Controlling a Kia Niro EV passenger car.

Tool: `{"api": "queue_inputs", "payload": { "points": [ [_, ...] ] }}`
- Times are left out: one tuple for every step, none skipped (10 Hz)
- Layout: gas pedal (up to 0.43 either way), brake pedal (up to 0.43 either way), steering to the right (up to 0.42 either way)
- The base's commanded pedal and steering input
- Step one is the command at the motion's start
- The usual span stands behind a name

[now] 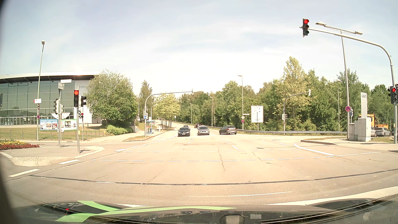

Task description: Follow the waypoints while adhering to traffic rules and regulations

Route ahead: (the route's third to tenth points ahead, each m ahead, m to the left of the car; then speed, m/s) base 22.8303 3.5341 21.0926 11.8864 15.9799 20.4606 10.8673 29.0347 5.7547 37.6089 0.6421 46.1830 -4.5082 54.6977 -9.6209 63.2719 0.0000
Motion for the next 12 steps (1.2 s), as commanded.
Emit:
{"api": "queue_inputs", "payload": {
  "points": [
    [0.000, 0.201, 0.007],
    [0.000, 0.207, 0.007],
    [0.000, 0.207, 0.007],
    [0.000, 0.207, 0.007],
    [0.000, 0.207, 0.007],
    [0.000, 0.207, 0.007],
    [0.000, 0.207, 0.007],
    [0.000, 0.207, 0.007],
    [0.000, 0.207, 0.007],
    [0.000, 0.207, 0.007],
    [0.000, 0.207, 0.007],
    [0.000, 0.207, 0.007]
  ]
}}
